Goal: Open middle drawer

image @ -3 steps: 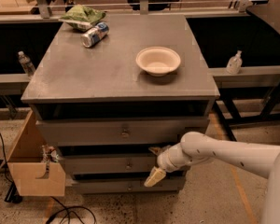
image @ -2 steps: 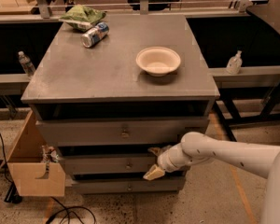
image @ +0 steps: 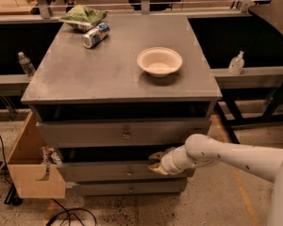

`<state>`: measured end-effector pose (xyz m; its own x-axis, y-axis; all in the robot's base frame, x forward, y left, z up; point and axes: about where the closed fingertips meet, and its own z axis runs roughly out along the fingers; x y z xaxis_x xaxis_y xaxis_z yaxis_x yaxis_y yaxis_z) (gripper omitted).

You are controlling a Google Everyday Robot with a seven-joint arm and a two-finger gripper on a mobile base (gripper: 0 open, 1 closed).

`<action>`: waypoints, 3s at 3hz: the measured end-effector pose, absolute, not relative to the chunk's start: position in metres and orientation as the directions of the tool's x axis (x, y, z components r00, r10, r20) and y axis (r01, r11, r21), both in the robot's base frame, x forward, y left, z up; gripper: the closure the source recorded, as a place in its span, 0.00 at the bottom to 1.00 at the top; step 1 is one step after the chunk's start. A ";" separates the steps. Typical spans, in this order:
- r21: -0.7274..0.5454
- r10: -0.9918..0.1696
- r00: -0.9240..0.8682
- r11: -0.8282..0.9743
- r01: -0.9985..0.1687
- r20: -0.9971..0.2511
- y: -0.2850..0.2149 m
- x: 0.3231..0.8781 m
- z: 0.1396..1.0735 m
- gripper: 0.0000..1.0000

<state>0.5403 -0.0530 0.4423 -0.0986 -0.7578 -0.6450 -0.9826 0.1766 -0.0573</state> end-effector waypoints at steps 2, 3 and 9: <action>-0.057 -0.758 -0.099 0.177 -0.983 -0.645 -0.053 0.540 0.449 1.00; -0.036 -0.751 -0.116 0.183 -0.983 -0.650 -0.059 0.514 0.454 1.00; 0.190 -0.666 -0.261 0.179 -0.965 -0.699 -0.073 0.408 0.447 1.00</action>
Offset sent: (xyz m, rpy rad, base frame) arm -0.0606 -0.0259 -0.0021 0.0074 0.0677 -0.0542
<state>0.4077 -0.0735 0.4470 -0.2613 -0.6655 -0.6991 -0.9653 0.1792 0.1902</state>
